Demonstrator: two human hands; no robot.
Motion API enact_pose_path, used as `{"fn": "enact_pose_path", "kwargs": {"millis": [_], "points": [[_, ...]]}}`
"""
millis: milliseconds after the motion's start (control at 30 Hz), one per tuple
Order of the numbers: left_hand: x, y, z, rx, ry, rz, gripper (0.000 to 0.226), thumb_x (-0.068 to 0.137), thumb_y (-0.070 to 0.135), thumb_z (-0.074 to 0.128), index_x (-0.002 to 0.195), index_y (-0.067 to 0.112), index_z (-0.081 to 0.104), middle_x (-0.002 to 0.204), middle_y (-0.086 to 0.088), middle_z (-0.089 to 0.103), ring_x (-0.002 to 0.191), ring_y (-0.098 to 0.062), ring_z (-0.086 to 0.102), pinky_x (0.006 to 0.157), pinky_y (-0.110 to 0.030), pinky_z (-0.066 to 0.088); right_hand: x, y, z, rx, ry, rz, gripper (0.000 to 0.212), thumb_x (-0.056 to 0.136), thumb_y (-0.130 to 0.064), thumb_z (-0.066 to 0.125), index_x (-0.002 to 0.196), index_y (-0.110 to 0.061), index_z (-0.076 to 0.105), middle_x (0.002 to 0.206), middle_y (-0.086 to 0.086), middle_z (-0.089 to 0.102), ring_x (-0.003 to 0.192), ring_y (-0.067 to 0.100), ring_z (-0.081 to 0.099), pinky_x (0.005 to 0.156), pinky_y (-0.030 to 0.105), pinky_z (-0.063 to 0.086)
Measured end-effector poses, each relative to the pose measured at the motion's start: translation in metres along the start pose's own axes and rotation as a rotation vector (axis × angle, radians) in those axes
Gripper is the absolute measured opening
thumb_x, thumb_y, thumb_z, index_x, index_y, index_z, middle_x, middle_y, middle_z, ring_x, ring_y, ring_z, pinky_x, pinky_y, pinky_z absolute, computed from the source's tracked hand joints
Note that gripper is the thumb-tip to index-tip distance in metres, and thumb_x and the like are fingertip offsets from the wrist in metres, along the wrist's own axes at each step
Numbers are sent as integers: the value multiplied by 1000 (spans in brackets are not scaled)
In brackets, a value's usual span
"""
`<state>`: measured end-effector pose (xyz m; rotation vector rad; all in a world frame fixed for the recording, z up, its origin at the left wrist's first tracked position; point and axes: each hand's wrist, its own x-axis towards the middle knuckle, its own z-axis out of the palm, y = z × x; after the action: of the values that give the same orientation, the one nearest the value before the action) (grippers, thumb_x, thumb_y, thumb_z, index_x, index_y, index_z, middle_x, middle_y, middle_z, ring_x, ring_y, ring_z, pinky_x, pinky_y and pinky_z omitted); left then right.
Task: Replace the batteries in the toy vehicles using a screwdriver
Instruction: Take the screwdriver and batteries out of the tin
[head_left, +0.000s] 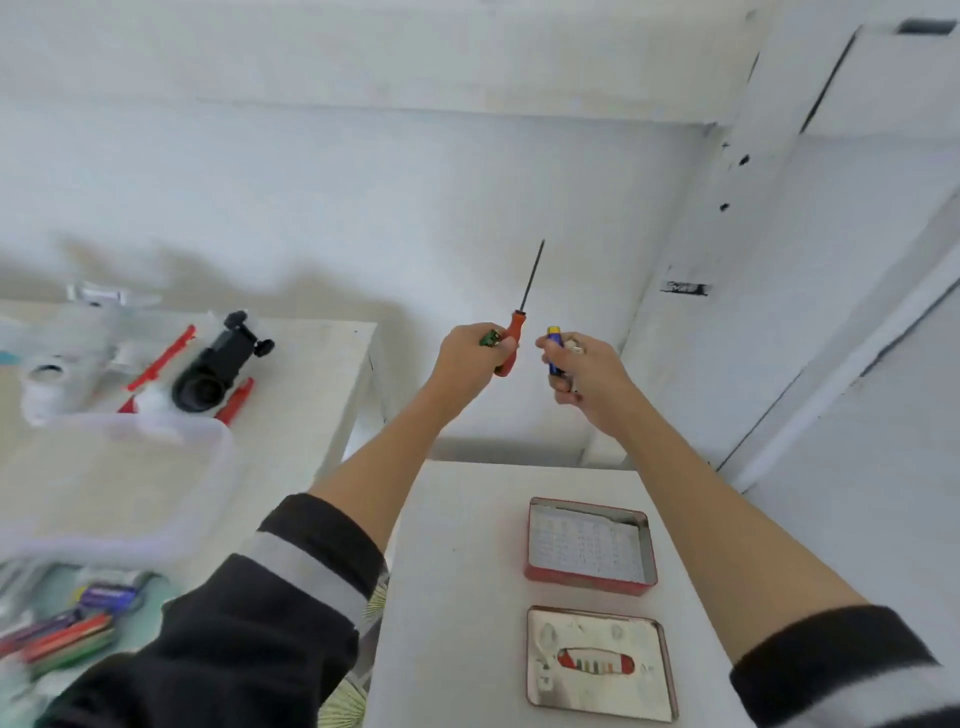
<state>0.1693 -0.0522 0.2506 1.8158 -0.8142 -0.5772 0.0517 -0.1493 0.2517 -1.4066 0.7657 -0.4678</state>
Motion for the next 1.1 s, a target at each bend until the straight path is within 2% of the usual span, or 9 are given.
{"fn": "enact_pose_path", "kwargs": {"millis": [167, 333, 467, 867, 967, 1100], "points": [[-27, 19, -68, -53, -62, 106, 20, 97, 6, 50, 94, -6, 66, 42, 11, 47, 38, -5, 31, 42, -16, 26, -40, -32, 55, -29, 70, -101, 28, 92, -13, 55, 108, 11, 54, 70, 5, 41, 45, 10, 33, 41, 20, 27], [-56, 33, -105, -94, -124, 159, 16, 97, 7, 51, 92, 0, 64, 36, 13, 43, 34, -5, 29, 40, -14, 25, -75, -51, 83, -10, 160, -177, 7, 87, -12, 62, 90, -5, 60, 63, 4, 44, 43, 10, 31, 41, 20, 26], [-80, 37, -124, -110, -130, 180, 15, 98, 6, 51, 94, 1, 65, 35, 13, 42, 32, -4, 30, 38, -13, 25, -98, -57, 96, 28, 192, -205, 18, 86, -10, 65, 99, 0, 59, 64, 5, 48, 39, 8, 30, 39, 19, 26], [-166, -11, -213, -141, -63, 99, 17, 99, 8, 50, 99, -1, 65, 39, 13, 42, 33, -2, 29, 38, -14, 26, -166, -44, 194, -4, -5, -221, 6, 86, -8, 63, 84, -4, 65, 78, 13, 59, 40, 10, 27, 41, 20, 22], [-183, -25, -249, -134, -36, 87, 18, 99, 9, 50, 102, -3, 64, 47, 6, 42, 31, -2, 31, 38, -12, 27, -176, -40, 232, -50, -30, -199, 3, 85, -7, 64, 83, -5, 65, 79, 14, 60, 41, 10, 28, 41, 19, 22], [-199, -54, -305, -162, -30, 78, 16, 99, 3, 51, 88, 5, 63, 36, 12, 39, 30, -2, 27, 36, -13, 23, -188, -31, 284, -182, -110, -174, 3, 83, -6, 66, 84, -5, 64, 68, 13, 53, 42, 11, 27, 40, 19, 22]]}}
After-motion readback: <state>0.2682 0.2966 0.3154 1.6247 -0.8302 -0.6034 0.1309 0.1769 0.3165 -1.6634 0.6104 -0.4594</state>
